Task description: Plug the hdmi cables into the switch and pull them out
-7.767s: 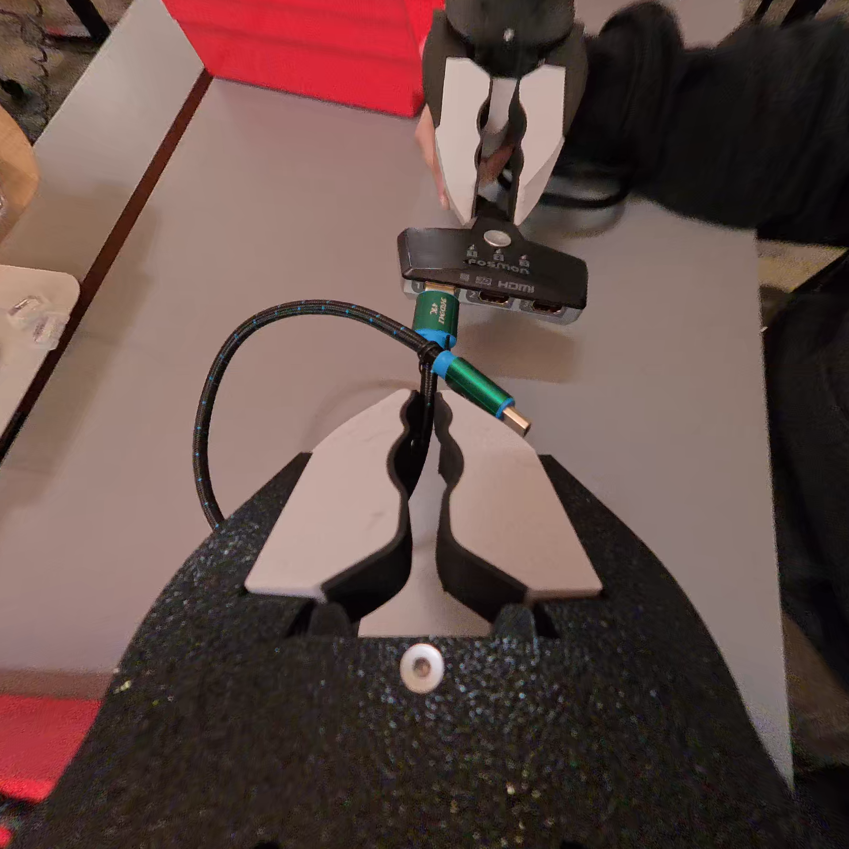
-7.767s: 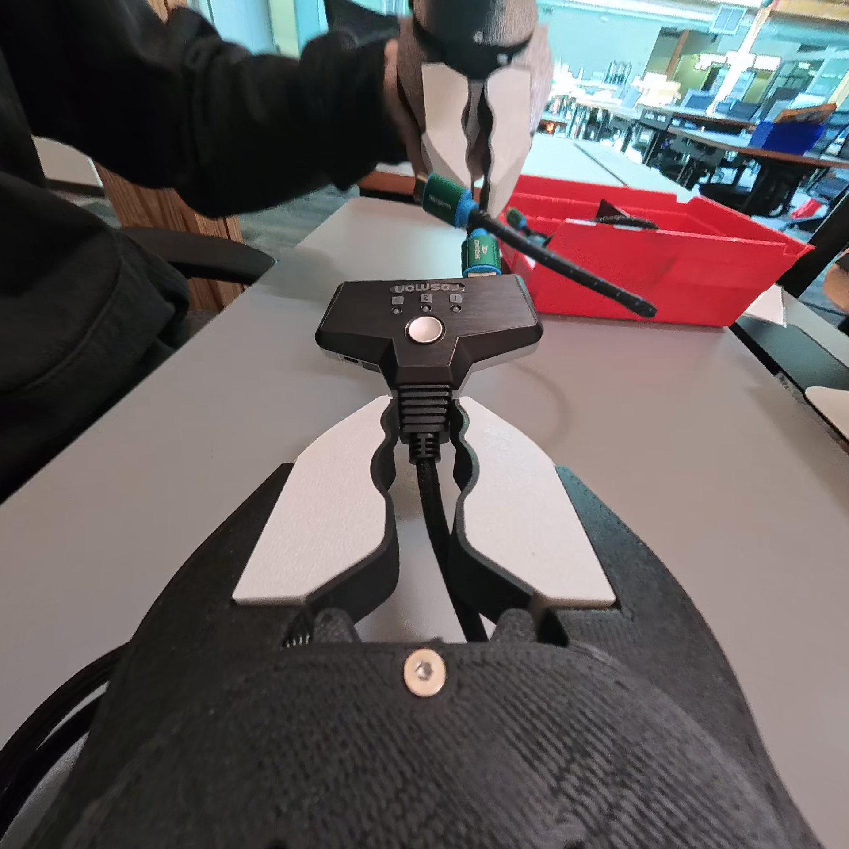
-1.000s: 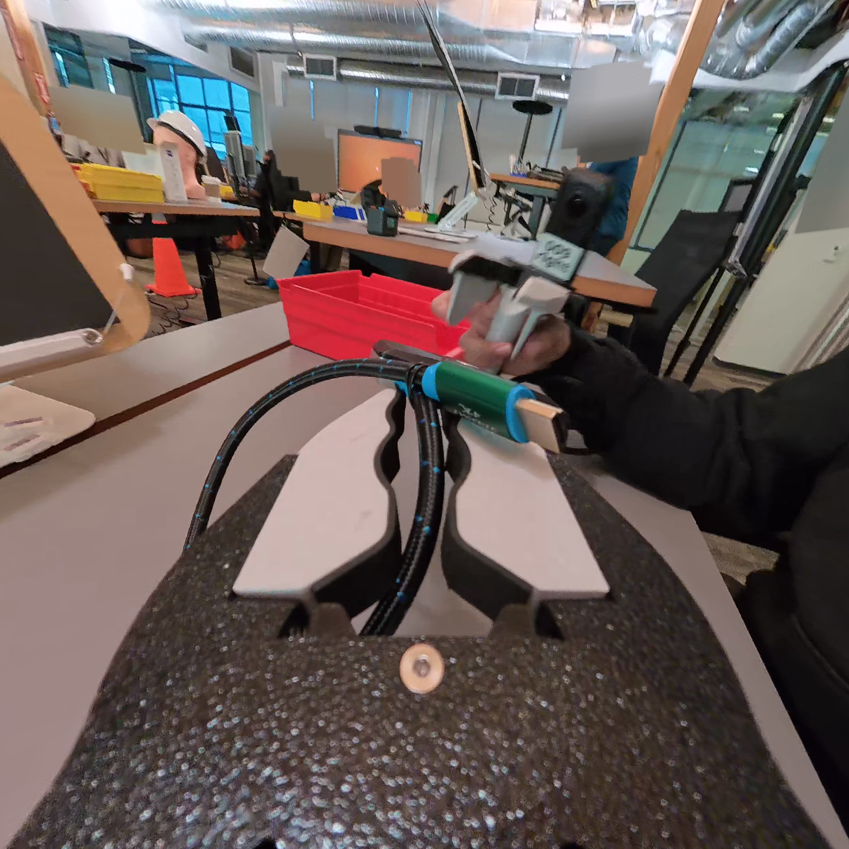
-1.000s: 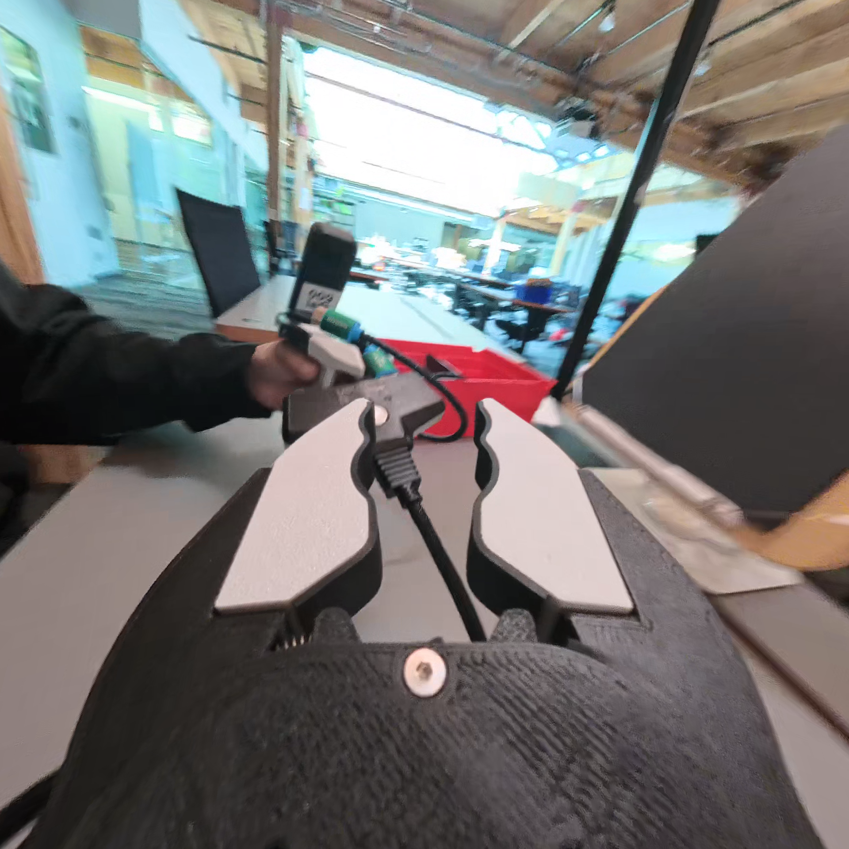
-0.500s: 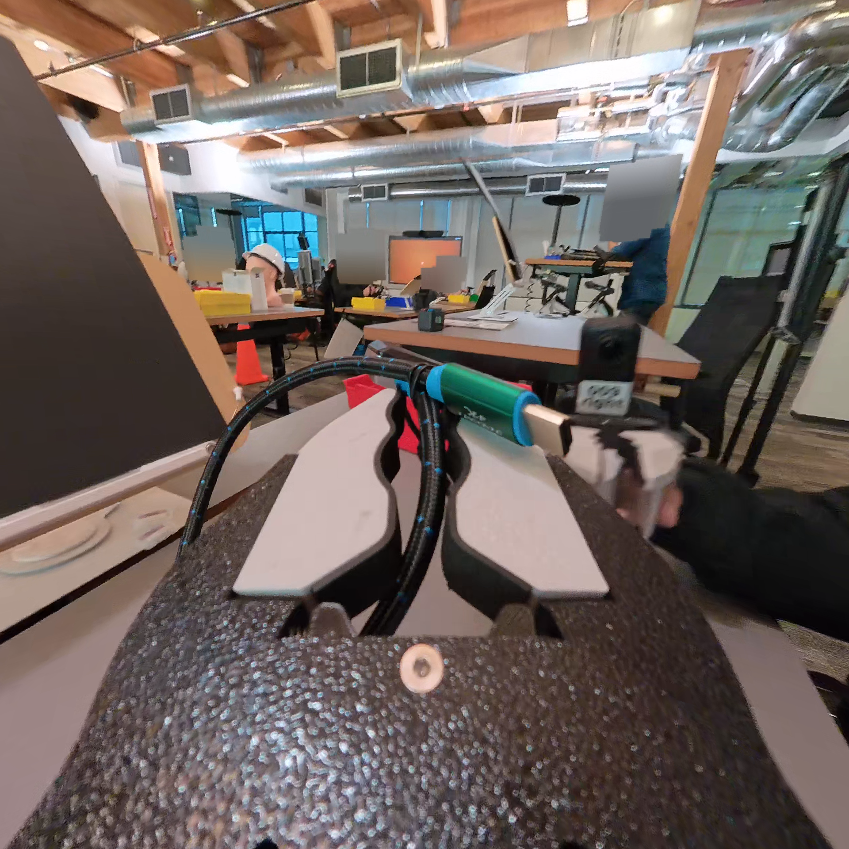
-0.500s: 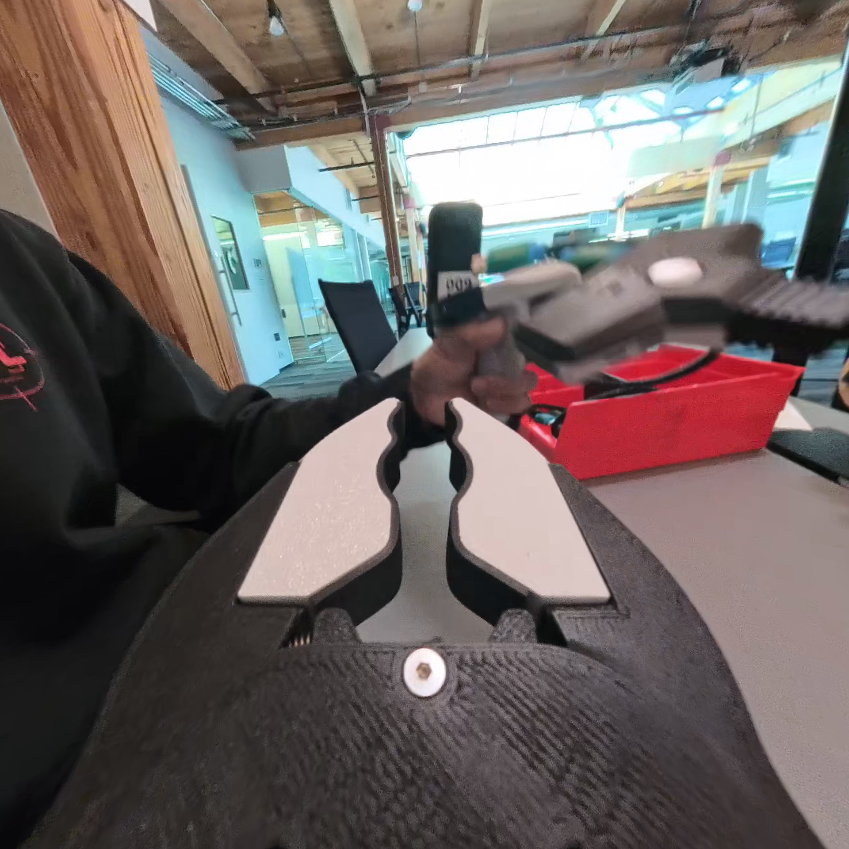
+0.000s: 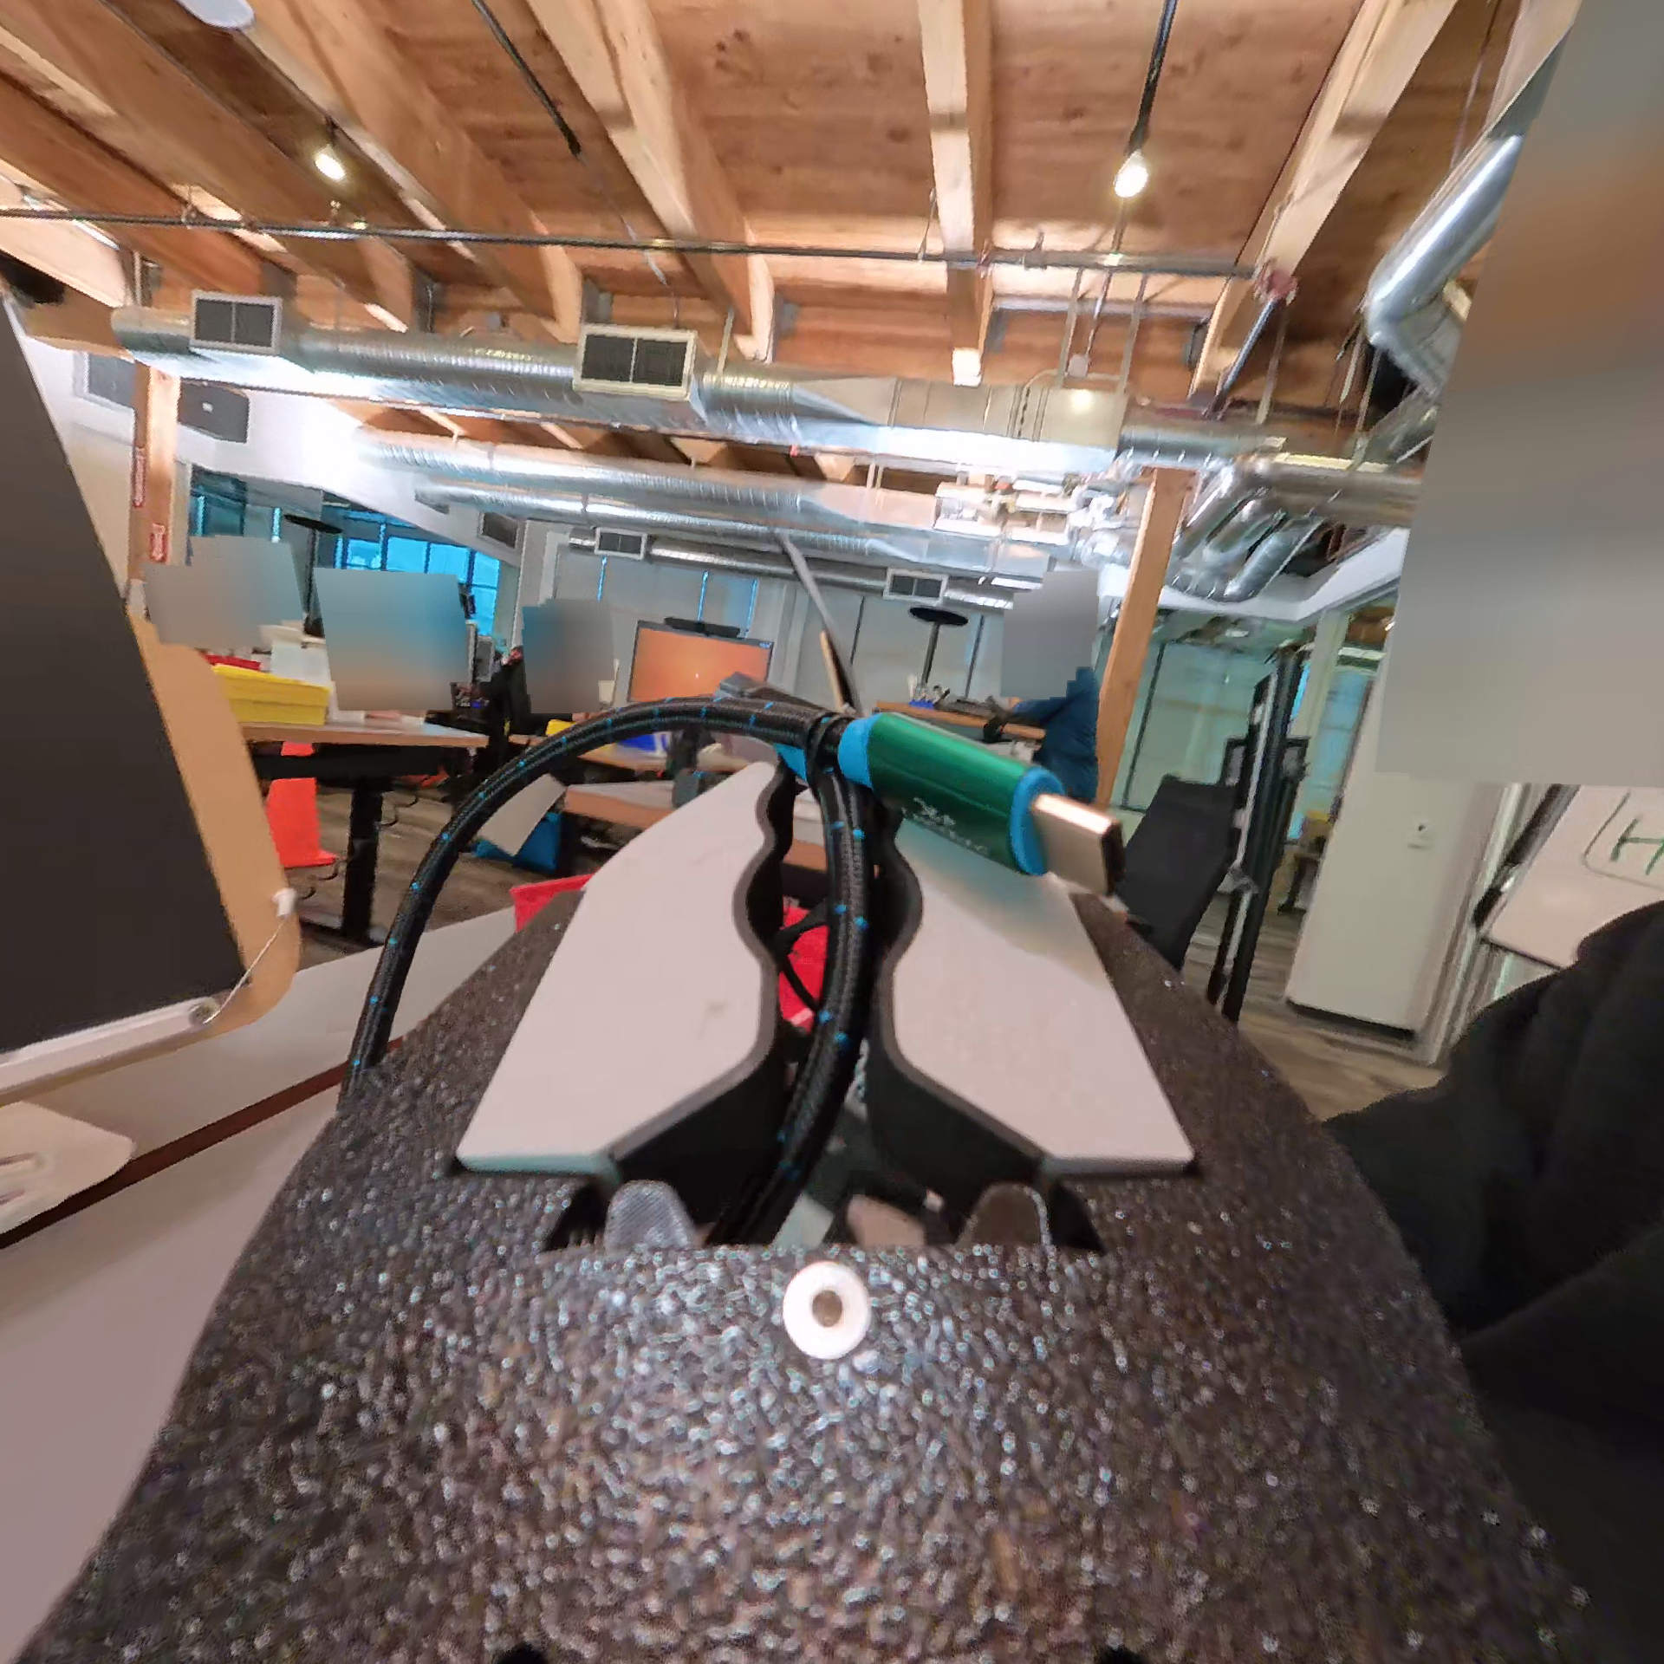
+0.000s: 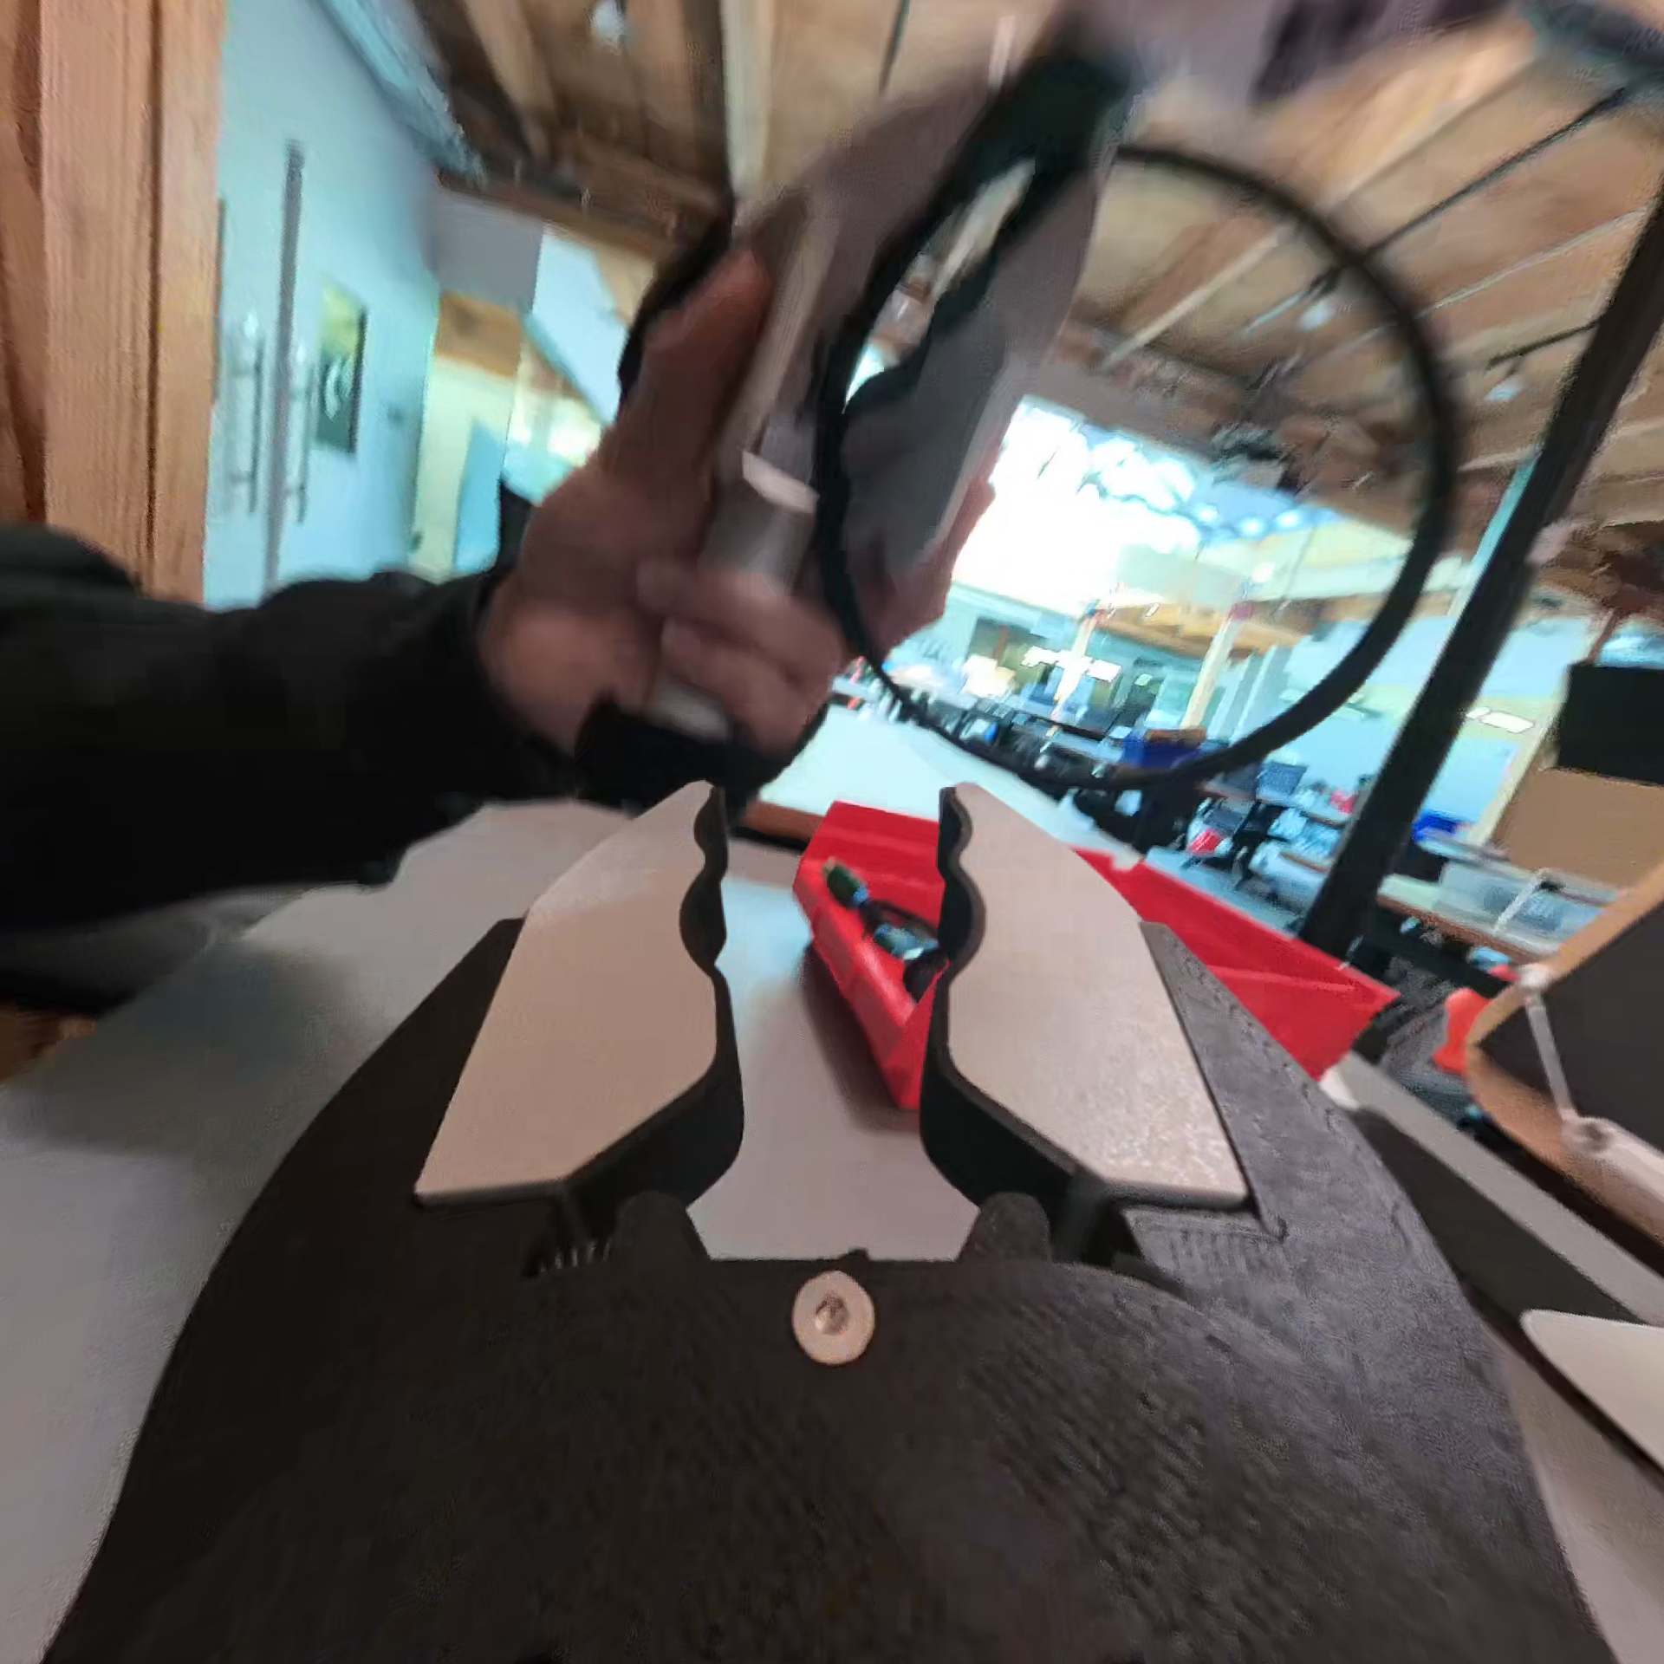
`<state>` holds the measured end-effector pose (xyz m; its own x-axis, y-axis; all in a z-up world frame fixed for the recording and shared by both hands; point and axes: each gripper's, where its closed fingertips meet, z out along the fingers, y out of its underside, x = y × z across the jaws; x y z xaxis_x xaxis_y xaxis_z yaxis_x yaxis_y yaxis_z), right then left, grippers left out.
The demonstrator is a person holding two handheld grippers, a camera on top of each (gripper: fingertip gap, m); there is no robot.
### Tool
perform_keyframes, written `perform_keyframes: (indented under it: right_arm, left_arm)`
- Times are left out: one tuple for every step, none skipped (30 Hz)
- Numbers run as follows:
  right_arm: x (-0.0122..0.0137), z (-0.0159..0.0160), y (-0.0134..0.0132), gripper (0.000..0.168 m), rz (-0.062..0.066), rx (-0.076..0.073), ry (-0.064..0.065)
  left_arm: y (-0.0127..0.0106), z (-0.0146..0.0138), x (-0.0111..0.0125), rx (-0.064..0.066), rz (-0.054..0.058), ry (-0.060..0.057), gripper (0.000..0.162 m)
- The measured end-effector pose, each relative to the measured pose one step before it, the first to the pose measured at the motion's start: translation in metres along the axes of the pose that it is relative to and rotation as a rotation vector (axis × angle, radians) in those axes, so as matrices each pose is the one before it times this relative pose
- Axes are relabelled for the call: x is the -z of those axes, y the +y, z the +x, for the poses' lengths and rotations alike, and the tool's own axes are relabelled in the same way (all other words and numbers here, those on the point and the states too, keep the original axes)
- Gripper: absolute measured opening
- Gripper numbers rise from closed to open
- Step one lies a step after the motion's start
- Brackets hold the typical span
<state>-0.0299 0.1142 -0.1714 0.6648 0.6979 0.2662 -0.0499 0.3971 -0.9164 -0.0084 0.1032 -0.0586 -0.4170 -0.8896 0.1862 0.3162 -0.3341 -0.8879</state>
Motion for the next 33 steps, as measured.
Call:
perform_keyframes:
  right_arm:
    - [-0.00294,-0.00426,0.00993,0.045,-0.0408,-0.0032,-0.0426]
    - [-0.00135,-0.00190,0.00430,0.045,-0.0174,-0.0069,-0.0319]
    - [0.00051,-0.00010,-0.00321,0.045,0.0120,-0.0093,-0.0228]
    - [0.00209,-0.00044,-0.01030,0.044,0.0389,-0.0112,-0.0294]
    - [0.00299,0.00018,-0.01437,0.045,0.0507,-0.0081,-0.0232]
    - [0.00306,0.00095,-0.01475,0.045,0.0414,0.0100,-0.0100]
    - [0.00318,0.00201,-0.01301,0.045,0.0229,0.0278,0.0030]
    - [0.00337,0.00265,-0.01164,0.047,0.0131,0.0241,0.0056]
    - [0.00367,0.00181,-0.01219,0.049,0.0136,0.0064,-0.0065]
    - [0.00443,0.00024,-0.01378,0.050,0.0253,-0.0022,-0.0172]
    - [0.00515,0.00121,-0.01427,0.049,0.0389,0.0077,-0.0025]
    - [0.00496,0.00238,-0.01076,0.049,0.0254,-0.0015,0.0049]
    - [0.00388,0.00147,0.00035,0.048,-0.0332,-0.0049,-0.0085]
    - [0.00430,-0.00005,0.00002,0.048,-0.0176,0.0004,-0.0133]
    - [0.00461,-0.00010,0.00018,0.047,-0.0147,0.0040,-0.0108]
    - [0.00507,0.00040,-0.00072,0.047,-0.0086,0.0030,-0.0082]
    - [0.00566,0.00139,-0.00285,0.048,0.0049,-0.0038,-0.0031]
    - [0.00604,0.00143,-0.00570,0.047,0.0266,-0.0158,-0.0057]
    - [0.00558,0.00130,-0.00796,0.046,0.0436,-0.0203,-0.0059]
    - [0.00398,0.00175,-0.00549,0.044,0.0313,-0.0123,-0.0005]
    - [0.00208,0.00153,0.00255,0.037,-0.0163,0.0030,0.0010]
    - [0.00121,0.00015,0.00358,0.037,-0.0163,0.0085,-0.0045]
    - [0.00069,0.00113,0.00059,0.037,0.0071,-0.0070,0.0035]
    - [0.00057,0.00317,-0.00030,0.039,0.0141,-0.0073,0.0174]
    - [0.00050,0.00410,-0.00128,0.043,0.0199,-0.0013,0.0286]
    - [0.00021,0.00251,-0.00046,0.043,0.0128,0.0014,0.0206]
    - [-0.00023,0.00143,0.00054,0.043,0.0016,0.0020,0.0139]
    - [-0.00053,-0.00151,0.00176,0.040,-0.0129,-0.0073,-0.0088]
    - [-0.00092,-0.00390,0.00292,0.034,-0.0271,-0.0086,-0.0282]
    - [-0.00085,-0.00022,0.00175,0.034,-0.0216,-0.0100,-0.0021]
    - [-0.00033,-0.00145,0.00155,0.033,-0.0198,-0.0088,-0.0111]
    - [0.00019,-0.00183,0.00077,0.032,-0.0094,-0.0050,-0.0115]
    - [0.00018,-0.00164,-0.00011,0.032,0.0003,-0.0132,-0.0090]
  left_arm:
    - [-0.00590,0.00363,-0.00034,0.0149,0.0191,0.0196,0.015]
    - [-0.00425,0.00420,-0.00029,0.0058,0.0097,0.0232,0.015]
    - [-0.00178,0.00278,0.00002,-0.0035,-0.0034,0.0124,0.015]
    - [0.00058,0.00095,0.00041,-0.0021,-0.0136,0.0039,0.015]
    - [0.00253,0.00032,0.00073,0.0018,-0.0188,0.0056,0.015]
    - [0.00371,0.00015,0.00084,0.0066,-0.0183,0.0069,0.015]
    - [0.00382,0.00039,0.00095,0.0104,-0.0132,0.0065,0.015]
    - [0.00363,0.00084,0.00076,0.0081,-0.0091,0.0085,0.015]
    - [0.00363,0.00085,0.00064,0.0028,-0.0110,0.0081,0.015]
    - [0.00435,0.00019,0.00048,-0.0014,-0.0164,0.0048,0.015]
    - [0.00504,-0.00158,0.00019,-0.0087,-0.0197,-0.0076,0.015]
    - [0.00388,-0.00240,0.00019,-0.0071,-0.0099,-0.0103,0.015]
    - [0.00136,-0.00096,0.00000,0.0116,0.0066,0.0035,0.015]
    - [0.00121,-0.00237,-0.00023,0.0140,0.0030,-0.0038,0.015]
    - [0.00133,-0.00295,-0.00016,0.0069,-0.0011,-0.0073,0.015]
    - [0.00181,-0.00236,-0.00017,0.0039,-0.0087,-0.0034,0.015]
    - [0.00210,-0.00149,-0.00033,0.0028,-0.0109,-0.0003,0.015]
    - [0.00240,-0.00063,-0.00070,0.0036,-0.0122,0.0026,0.015]
    - [0.00323,-0.00066,-0.00091,0.0012,-0.0154,0.0013,0.015]
    - [0.00355,-0.00053,-0.00135,0.0033,-0.0144,0.0032,0.014]
    - [0.00250,-0.00062,-0.00183,0.0084,-0.0051,0.0022,0.014]
    - [0.00206,-0.00193,-0.00149,0.0112,-0.0031,-0.0025,0.014]
    - [0.00165,-0.00253,-0.00095,0.0108,-0.0038,-0.0039,0.014]
    - [0.00053,-0.00249,-0.00058,0.0122,0.0010,-0.0031,0.014]
    - [0.00062,-0.00252,-0.00037,0.0138,-0.0006,-0.0058,0.014]
    - [0.00072,-0.00248,-0.00018,0.0121,-0.0025,-0.0079,0.014]
    - [0.00023,-0.00155,0.00027,0.0100,-0.0007,-0.0037,0.014]
    - [0.00022,-0.00130,0.00086,0.0024,-0.0019,-0.0030,0.014]
    - [0.00084,-0.00160,0.00147,-0.0034,-0.0061,-0.0058,0.014]
    - [0.00125,-0.00093,0.00186,-0.0018,-0.0105,-0.0034,0.014]
    - [0.00179,0.00027,0.00169,-0.0096,-0.0142,-0.0009,0.014]
    - [0.00241,0.00124,0.00128,-0.0169,-0.0203,-0.0013,0.014]
    - [0.00320,0.00138,0.00120,-0.0254,-0.0283,-0.0033,0.014]
